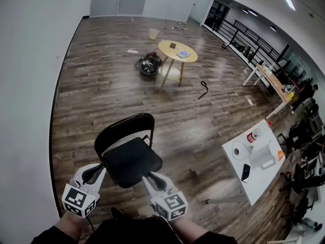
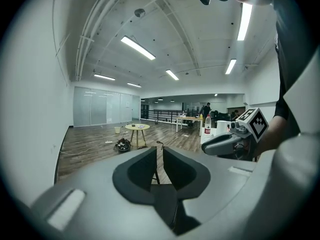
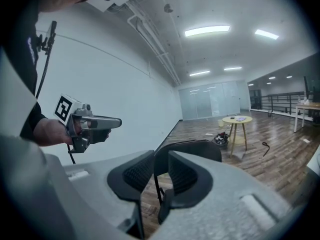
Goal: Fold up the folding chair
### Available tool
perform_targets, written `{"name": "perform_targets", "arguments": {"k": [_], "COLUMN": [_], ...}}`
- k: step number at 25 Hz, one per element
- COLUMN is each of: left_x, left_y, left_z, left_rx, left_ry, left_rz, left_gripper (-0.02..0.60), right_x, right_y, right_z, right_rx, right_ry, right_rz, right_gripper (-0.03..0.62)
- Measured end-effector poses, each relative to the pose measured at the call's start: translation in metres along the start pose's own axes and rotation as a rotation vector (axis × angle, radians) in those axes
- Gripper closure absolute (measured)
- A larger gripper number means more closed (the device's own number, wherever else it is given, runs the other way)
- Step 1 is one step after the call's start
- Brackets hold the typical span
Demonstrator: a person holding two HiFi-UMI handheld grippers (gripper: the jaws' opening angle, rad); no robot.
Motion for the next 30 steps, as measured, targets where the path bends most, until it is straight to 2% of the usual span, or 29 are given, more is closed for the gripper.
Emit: {"name": "perform_targets", "arguments": {"k": [7, 13, 19, 30], "left_x": [-0.018, -0.015, -0.010, 0.001], "left_y": [0.003, 0.003, 0.008, 0.005], "left_z": [-0.019, -0.045, -0.070, -0.119], "left_rx": [-0.015, -0.044, -0.106, -0.225], "left_ry": [-0.043, -0.036, -0.016, 0.069], "left_rz": [-0.031, -0.057, -0.110, -0.147], "left_gripper": [0.529, 0.517, 0.499, 0.451], "right_x": [0.013, 0.041, 0.077, 0.135], "right_y": [-0.009, -0.015, -0.019, -0.055], "right_z": [-0.007, -0.007, -0.011, -0.015], "right_rx": [0.012, 0.017, 0.011, -0.058], "right_ry": [-0.062, -0.065, -0.030, 0.075], "right_rz": [-0.036, -0.079, -0.125, -0.204], "right_gripper": [0.497, 0.490, 0.477, 0.468]}}
Point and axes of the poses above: the fingertips, and each gripper's own axes: z backward along the fingers, x to its right, y out of its top, the point moved 9 cm from there along z, backward along the fingers, and after that the axes turned 15 degrees about y, right-handed, at the moved point
